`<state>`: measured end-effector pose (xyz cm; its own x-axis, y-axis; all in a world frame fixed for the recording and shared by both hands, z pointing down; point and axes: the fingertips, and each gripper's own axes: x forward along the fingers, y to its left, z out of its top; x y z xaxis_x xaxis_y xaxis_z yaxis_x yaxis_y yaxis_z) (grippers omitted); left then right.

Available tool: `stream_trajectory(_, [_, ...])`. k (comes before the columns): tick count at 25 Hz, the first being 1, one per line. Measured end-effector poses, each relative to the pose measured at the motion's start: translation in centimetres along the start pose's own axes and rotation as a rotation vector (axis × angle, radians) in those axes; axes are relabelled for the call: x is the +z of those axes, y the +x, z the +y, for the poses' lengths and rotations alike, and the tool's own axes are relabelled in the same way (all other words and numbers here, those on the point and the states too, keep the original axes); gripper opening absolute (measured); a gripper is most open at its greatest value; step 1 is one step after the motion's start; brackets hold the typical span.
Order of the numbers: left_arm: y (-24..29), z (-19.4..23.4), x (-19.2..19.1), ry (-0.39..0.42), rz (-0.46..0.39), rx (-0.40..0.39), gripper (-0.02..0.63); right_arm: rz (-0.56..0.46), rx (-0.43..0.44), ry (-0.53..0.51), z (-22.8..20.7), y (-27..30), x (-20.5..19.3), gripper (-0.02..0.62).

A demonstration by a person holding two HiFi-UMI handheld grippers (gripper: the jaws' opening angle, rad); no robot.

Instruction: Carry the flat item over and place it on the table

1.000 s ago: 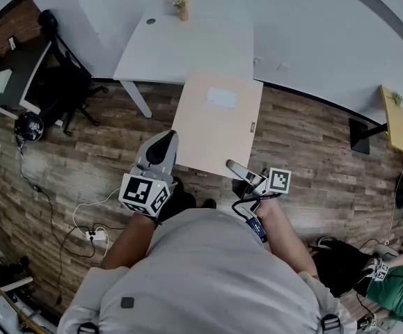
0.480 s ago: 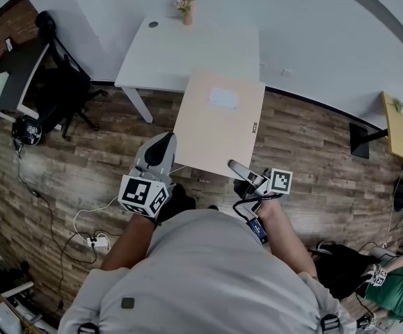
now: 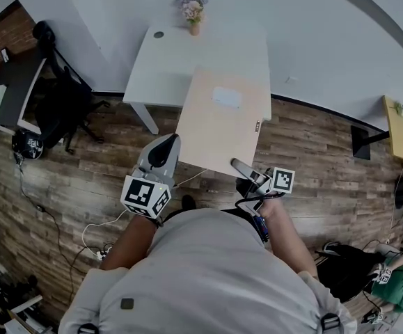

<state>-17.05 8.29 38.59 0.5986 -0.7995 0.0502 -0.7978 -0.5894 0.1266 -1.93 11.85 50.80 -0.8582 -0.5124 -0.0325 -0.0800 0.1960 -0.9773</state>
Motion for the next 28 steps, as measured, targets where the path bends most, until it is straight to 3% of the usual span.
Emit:
stream_trajectory(8, [1.1, 4.0, -0.5, -0.017, 0.019, -0.002, 0.0, 0.001, -0.022, 0.018, -1.5, 3.4, 0.7, 0.301])
stream_trajectory(14, [3.4, 5.8, -0.5, -0.015, 0.024, 0.031, 0.0, 0.035, -0.019, 0.03, -2.8, 5.3, 3.6, 0.301])
stream_trajectory(28, [15.3, 8.2, 0.4, -0.008, 0.031, 0.147, 0.0, 0.162, 0.014, 0.033, -6.2, 7.6, 16.8, 0.302])
